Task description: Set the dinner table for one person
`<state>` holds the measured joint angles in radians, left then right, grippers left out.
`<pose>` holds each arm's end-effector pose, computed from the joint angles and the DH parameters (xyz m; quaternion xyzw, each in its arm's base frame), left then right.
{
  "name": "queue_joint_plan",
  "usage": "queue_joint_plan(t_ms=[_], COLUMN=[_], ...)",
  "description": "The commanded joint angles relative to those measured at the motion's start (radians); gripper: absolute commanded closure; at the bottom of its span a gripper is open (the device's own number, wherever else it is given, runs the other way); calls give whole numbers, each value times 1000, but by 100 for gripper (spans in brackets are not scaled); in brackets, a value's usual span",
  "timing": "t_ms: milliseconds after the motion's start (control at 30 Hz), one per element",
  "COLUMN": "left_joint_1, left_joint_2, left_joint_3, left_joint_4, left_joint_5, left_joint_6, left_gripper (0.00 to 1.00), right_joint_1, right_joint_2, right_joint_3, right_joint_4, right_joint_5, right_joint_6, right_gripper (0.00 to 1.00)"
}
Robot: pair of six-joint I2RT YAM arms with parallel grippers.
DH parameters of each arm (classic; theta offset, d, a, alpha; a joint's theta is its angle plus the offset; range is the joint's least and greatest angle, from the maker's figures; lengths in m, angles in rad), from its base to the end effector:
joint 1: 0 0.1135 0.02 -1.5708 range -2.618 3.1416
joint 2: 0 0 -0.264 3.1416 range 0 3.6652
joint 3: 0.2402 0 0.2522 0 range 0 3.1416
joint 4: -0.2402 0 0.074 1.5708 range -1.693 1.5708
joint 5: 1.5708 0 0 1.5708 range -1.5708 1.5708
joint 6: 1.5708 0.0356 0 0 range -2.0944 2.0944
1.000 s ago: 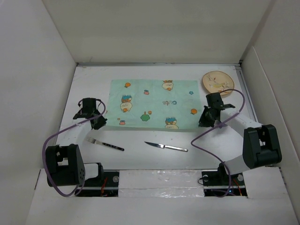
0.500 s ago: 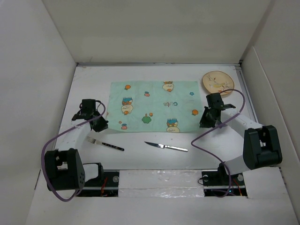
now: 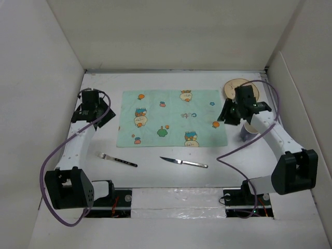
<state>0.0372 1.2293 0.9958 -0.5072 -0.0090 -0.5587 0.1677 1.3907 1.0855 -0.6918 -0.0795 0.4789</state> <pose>0.2645 0.0102 0.2900 -0.2704 0.8742 -0.1000 0.3907 0.2794 0.0502 0.2649 0.1374 0.9485 0.1260 0.2560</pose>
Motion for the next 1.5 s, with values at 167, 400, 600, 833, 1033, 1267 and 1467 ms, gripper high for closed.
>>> queue_joint_plan(t_ms=[167, 400, 600, 833, 1033, 1267, 1467], left_joint_1=[-94, -145, -188, -188, -188, -188, -188], left_joint_2=[33, 35, 29, 59, 96, 125, 122], left_joint_3=[145, 170, 115, 101, 116, 155, 176], left_joint_4=[232, 305, 361, 380, 389, 378, 363], left_joint_5=[295, 363, 417, 434, 435, 420, 379], left_joint_6=[28, 97, 135, 140, 134, 135, 140], left_gripper=[100, 100, 53, 53, 53, 54, 55], right_joint_1=[-228, -489, -560, -560, -560, -551, -542], right_joint_2=[-4, 241, 497, 649, 700, 755, 804], right_joint_3=[240, 321, 424, 484, 459, 487, 567], right_joint_4=[299, 393, 349, 307, 339, 376, 313], right_joint_5=[-121, -72, -147, -123, -144, -149, -148], right_joint_6=[50, 142, 148, 207, 317, 383, 425], right_gripper=[100, 87, 47, 42, 42, 48, 65])
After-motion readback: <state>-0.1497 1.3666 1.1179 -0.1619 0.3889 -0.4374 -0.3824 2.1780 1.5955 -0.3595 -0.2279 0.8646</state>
